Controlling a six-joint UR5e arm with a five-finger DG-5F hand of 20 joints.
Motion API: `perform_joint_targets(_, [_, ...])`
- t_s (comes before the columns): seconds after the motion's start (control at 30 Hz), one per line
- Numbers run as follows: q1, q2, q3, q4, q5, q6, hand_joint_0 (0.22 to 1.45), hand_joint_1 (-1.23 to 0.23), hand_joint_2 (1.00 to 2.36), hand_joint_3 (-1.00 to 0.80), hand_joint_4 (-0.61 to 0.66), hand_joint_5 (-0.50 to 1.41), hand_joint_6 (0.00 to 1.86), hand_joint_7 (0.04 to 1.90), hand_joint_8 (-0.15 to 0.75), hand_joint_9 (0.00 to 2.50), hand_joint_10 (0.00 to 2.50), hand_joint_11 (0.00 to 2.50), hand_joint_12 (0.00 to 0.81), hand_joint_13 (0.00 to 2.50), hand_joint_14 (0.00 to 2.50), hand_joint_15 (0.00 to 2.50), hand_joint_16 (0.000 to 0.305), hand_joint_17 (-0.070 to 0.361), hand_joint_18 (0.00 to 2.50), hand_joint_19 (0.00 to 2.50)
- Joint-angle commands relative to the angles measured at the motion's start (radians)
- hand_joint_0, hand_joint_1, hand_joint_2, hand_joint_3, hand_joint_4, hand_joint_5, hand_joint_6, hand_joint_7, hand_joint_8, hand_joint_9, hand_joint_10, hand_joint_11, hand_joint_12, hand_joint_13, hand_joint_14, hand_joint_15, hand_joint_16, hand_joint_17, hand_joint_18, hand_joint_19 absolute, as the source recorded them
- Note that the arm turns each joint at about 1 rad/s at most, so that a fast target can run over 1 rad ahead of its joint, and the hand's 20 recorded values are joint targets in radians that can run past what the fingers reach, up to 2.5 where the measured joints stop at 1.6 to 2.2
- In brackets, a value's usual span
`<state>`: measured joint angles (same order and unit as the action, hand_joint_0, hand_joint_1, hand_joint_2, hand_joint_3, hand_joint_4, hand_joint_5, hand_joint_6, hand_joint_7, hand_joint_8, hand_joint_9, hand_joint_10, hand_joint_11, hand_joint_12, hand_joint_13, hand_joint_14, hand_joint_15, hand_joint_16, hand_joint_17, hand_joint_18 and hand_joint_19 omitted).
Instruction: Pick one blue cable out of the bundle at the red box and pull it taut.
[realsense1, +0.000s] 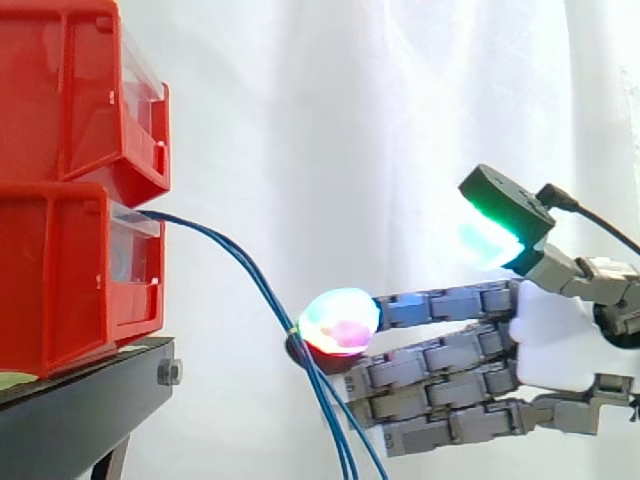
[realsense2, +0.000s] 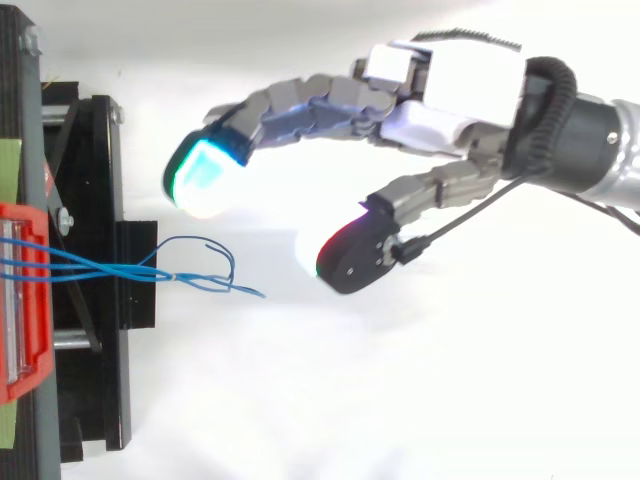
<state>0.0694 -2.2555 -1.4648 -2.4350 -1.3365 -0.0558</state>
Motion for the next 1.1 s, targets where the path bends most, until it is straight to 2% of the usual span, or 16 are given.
perform_joint_targets(0.0, [0.001, -0.032, 0.038, 0.002, -0.030, 0.011, 0.44, -0.71, 1.00, -0.50, 0.26, -0.20, 0.50, 0.72, 0.292, 0.41, 0.00, 0.15, 0.375, 0.18, 0.00, 0.11, 0.060, 0.135, 0.10, 0.19])
perform_joint_targets(0.03, [0.001, -0.038, 0.049, 0.002, -0.041, 0.014, 0.44, -0.71, 1.00, -0.50, 0.26, -0.20, 0.50, 0.72, 0.292, 0.41, 0.00, 0.16, 0.375, 0.18, 0.00, 0.12, 0.060, 0.135, 0.10, 0.19])
perform_joint_targets(0.13, [0.003, -0.042, 0.049, 0.008, -0.049, 0.014, 0.44, -0.71, 1.00, -0.50, 0.26, -0.20, 0.50, 0.72, 0.292, 0.41, 0.00, 0.15, 0.375, 0.19, 0.00, 0.12, 0.060, 0.135, 0.10, 0.19])
perform_joint_targets(0.17, [0.004, -0.061, 0.057, 0.017, -0.050, 0.016, 0.44, -0.71, 1.00, -0.50, 0.26, -0.20, 0.50, 0.72, 0.293, 0.41, 0.00, 0.16, 0.375, 0.19, 0.00, 0.12, 0.060, 0.135, 0.10, 0.19])
perform_joint_targets(0.23, [0.006, -0.072, 0.066, 0.021, -0.058, 0.019, 0.44, -0.71, 1.00, -0.50, 0.26, -0.20, 0.50, 0.72, 0.292, 0.42, 0.00, 0.16, 0.374, 0.19, 0.00, 0.12, 0.060, 0.135, 0.10, 0.19])
perform_joint_targets(0.3, [0.006, -0.102, 0.089, 0.022, -0.079, 0.031, 0.44, -0.71, 1.00, -0.50, 0.26, -0.19, 0.50, 0.73, 0.292, 0.42, 0.00, 0.16, 0.373, 0.20, 0.00, 0.13, 0.060, 0.135, 0.11, 0.19])
perform_joint_targets(0.33, [0.006, -0.128, 0.120, 0.014, -0.118, 0.064, 0.44, -0.71, 1.00, -0.50, 0.26, -0.19, 0.50, 0.73, 0.295, 0.43, 0.00, 0.17, 0.372, 0.20, 0.00, 0.12, 0.060, 0.135, 0.11, 0.20])
perform_joint_targets(0.4, [0.006, -0.134, 0.135, 0.008, -0.153, 0.096, 0.44, -0.71, 1.00, -0.50, 0.27, -0.19, 0.50, 0.73, 0.295, 0.44, 0.00, 0.17, 0.369, 0.21, 0.00, 0.13, 0.060, 0.135, 0.12, 0.21])
perform_joint_targets(0.53, [0.007, -0.133, 0.136, 0.010, -0.177, 0.100, 0.45, -0.70, 1.00, -0.50, 0.27, -0.19, 0.50, 0.74, 0.296, 0.46, 0.00, 0.17, 0.365, 0.23, 0.01, 0.14, 0.059, 0.133, 0.14, 0.22])
perform_joint_targets(0.7, [0.006, -0.134, 0.139, 0.007, -0.193, 0.103, 0.47, -0.70, 1.00, -0.50, 0.28, -0.18, 0.50, 0.78, 0.296, 0.50, 0.00, 0.21, 0.355, 0.27, 0.01, 0.15, 0.057, 0.129, 0.18, 0.24])
perform_joint_targets(1.07, [0.003, -0.134, 0.146, 0.007, -0.193, 0.105, 0.52, -0.72, 1.00, -0.47, 0.32, -0.15, 0.50, 0.93, 0.295, 0.57, 0.01, 0.26, 0.339, 0.33, 0.01, 0.19, 0.053, 0.119, 0.24, 0.28])
